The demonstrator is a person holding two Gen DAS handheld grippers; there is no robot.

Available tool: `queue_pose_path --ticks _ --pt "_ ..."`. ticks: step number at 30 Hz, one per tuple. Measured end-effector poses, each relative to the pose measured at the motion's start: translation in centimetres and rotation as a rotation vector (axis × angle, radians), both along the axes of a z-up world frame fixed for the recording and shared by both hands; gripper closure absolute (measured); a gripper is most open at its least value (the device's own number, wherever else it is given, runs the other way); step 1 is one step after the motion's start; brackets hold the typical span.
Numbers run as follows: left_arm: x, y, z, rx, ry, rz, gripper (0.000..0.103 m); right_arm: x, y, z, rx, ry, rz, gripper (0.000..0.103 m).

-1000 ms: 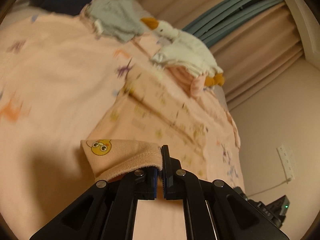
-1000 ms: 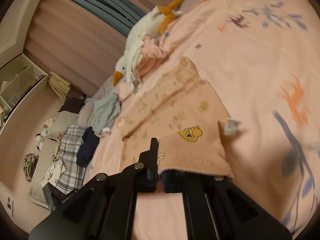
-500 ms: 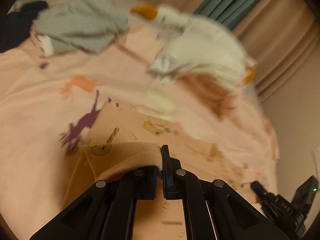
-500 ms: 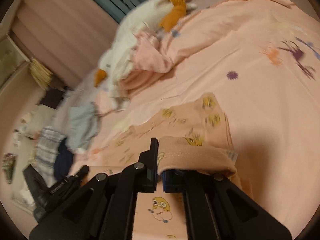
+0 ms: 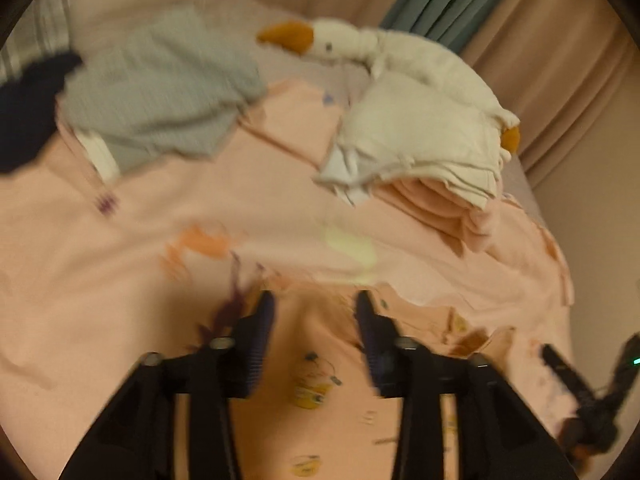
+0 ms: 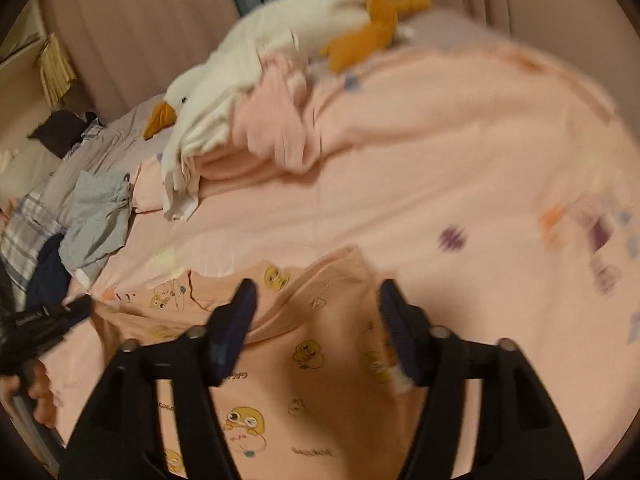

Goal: Fold small clothes

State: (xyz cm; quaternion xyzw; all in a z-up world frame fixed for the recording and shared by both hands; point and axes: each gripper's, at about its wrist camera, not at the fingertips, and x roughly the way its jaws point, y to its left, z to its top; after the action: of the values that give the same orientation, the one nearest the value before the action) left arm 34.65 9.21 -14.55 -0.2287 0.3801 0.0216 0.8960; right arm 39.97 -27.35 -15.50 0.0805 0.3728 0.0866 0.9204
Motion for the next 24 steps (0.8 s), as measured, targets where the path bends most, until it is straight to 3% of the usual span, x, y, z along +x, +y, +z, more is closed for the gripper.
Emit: queue_pose_path --ticks 2,4,6,7,9,13,17,19,21,22,24 --pt "-0.2 1.0 0.2 -0.03 0.005 0.017 0.058 -0.5 -0.7 0.6 0.008 -0.003 -0.021 0.036" --pt "-0.8 1.5 -0.1 -0.044 0.031 0.012 0.058 -0.6 -1.6 0.5 0.061 0.019 -0.03 0.046" --pt "-1.0 0.1 -0.1 0.049 0.053 -0.007 0.062 -0.6 -1.7 -0.3 0.11 0.062 0.021 0.072" --pt "-1.8 -1.1 -0.4 0.117 0.046 -0.053 0.064 -0.7 -1.5 -0.9 0.12 0.085 0.033 0.077" --pt "-3.4 -3.5 -1.3 0.181 0.028 -0.151 0.066 -1.5 -1.0 -2.7 0.116 0.126 0.018 0.085" --pt "-4.1 -6.2 -4.4 0.163 0.048 -0.227 0.066 -3.1 1.1 -6.9 0.155 0.2 0.12 0.086" --pt "-1.0 -6.6 -7.8 0.277 0.144 -0.169 0.067 -1.6 2.0 -9.8 0.073 0.241 0.037 0.091" --pt "-1.0 -6.1 -7.0 0.308 0.12 -0.136 0.067 -1.3 0.9 -9.8 0.141 0.263 0.03 0.092" --pt "-2.2 -5.0 -4.7 0.325 0.134 -0.032 0.067 -1.7 -0.7 -9.0 0.23 0.302 0.013 0.086" --pt "-3.2 -4.3 -3.4 0.29 0.103 -0.014 0.065 -2.2 -1.6 -8.3 0.24 0.296 0.006 0.084" --pt "-5.8 -2.5 -0.7 0.167 0.042 -0.007 0.056 -4.5 -3.2 -5.7 0.201 0.232 -0.044 0.062"
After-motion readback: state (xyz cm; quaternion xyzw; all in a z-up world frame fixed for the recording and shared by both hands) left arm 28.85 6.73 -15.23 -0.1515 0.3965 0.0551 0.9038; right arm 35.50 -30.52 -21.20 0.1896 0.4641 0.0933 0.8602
